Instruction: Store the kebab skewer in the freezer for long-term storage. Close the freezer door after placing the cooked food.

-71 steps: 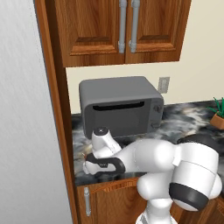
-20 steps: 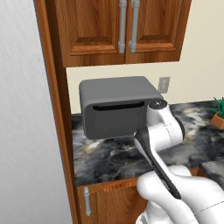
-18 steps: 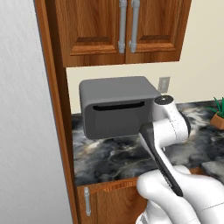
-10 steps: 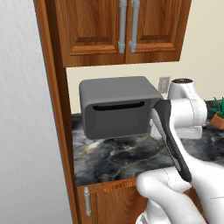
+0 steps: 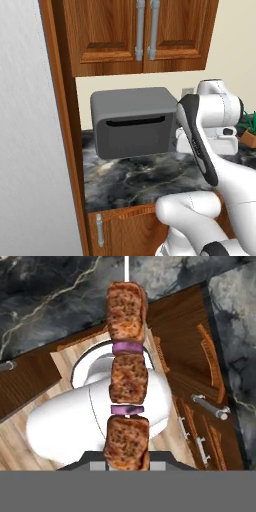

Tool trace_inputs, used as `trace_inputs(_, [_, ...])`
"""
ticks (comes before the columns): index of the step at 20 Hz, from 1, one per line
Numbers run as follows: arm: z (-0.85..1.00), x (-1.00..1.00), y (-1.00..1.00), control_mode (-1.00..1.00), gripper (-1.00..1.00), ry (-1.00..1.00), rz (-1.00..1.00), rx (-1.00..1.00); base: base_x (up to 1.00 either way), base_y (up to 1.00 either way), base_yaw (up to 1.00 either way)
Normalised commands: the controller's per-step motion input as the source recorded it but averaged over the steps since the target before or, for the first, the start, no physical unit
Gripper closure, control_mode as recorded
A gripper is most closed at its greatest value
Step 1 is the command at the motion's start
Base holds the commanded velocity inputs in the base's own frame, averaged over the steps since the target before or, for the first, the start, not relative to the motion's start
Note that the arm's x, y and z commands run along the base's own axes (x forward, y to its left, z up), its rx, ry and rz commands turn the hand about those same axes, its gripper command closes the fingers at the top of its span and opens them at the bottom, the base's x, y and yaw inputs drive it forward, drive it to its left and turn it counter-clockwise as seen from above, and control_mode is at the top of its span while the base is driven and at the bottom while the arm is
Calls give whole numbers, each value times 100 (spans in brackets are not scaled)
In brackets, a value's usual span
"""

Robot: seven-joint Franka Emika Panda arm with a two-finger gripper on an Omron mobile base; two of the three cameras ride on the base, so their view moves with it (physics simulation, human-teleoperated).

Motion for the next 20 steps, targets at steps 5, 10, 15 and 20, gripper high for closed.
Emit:
trace_inputs(5, [4,-81,3,-100,100,-10,-1,-1,0,0,0])
trace_inputs(10, [24,-68,0,-100,100,-18,0,4,0,0,0])
trace_inputs(15, [68,-28,11,-100,100,-14,3,-3,0,0,0])
trace_inputs(20, [28,-1,4,-100,100,-1,1,-2,0,0,0])
